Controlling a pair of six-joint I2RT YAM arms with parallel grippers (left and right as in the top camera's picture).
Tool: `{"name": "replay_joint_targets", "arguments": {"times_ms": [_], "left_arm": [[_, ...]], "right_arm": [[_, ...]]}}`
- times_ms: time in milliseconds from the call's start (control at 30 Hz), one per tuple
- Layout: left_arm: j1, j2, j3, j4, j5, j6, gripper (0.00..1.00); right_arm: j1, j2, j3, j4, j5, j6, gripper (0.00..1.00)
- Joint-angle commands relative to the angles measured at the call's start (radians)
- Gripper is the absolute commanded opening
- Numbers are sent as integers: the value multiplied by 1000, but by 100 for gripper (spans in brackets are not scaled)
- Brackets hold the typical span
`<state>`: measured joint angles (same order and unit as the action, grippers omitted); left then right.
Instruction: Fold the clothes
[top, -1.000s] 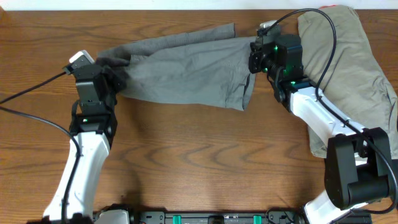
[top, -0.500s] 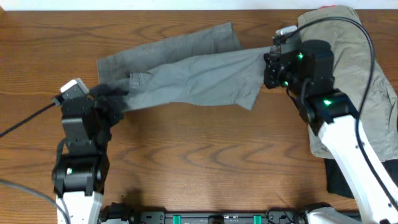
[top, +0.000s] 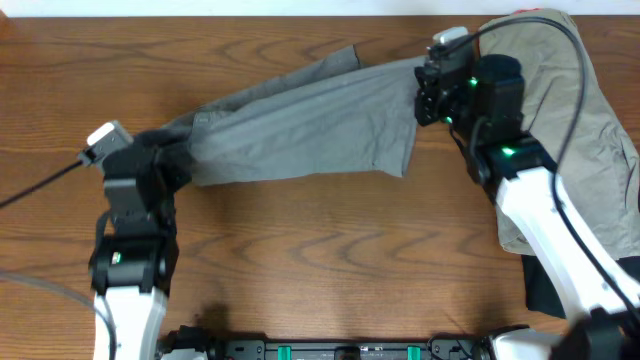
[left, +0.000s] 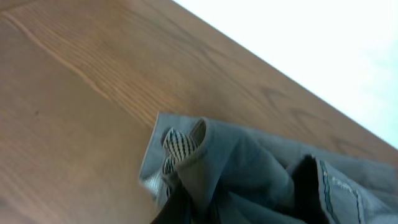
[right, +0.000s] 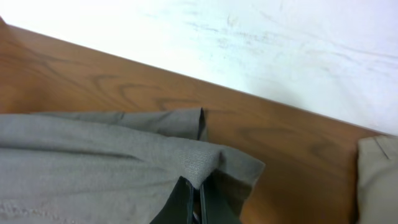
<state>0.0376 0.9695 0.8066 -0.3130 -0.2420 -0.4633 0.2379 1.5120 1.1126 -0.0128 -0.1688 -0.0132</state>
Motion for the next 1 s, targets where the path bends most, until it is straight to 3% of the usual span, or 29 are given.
{"name": "replay_joint_targets", "arguments": {"times_ms": [0,467,633,667,733,767,967], "left_arm": [[5,102,8,75,-76,18,6],[5,545,8,481,-165,13,6],[13,658,8,627,-171,13,9],[14,685,8,668,-171,13,41],[14,721,8,721,-171,14,99],[14,737,8,742,-171,14,98],[14,740,8,739,-170,43,98]], "right_arm": [[-1,93,13,94,18,-42,1],[43,496,14,690,11,-79,1],[61,611,73,756,15,-72,1],[64,641,98,756,15,-58,10],[68,684,140,755,14,-34,66],[70,702,161,752,14,-27,99],[68,705,223,706,15,-25,99]]}}
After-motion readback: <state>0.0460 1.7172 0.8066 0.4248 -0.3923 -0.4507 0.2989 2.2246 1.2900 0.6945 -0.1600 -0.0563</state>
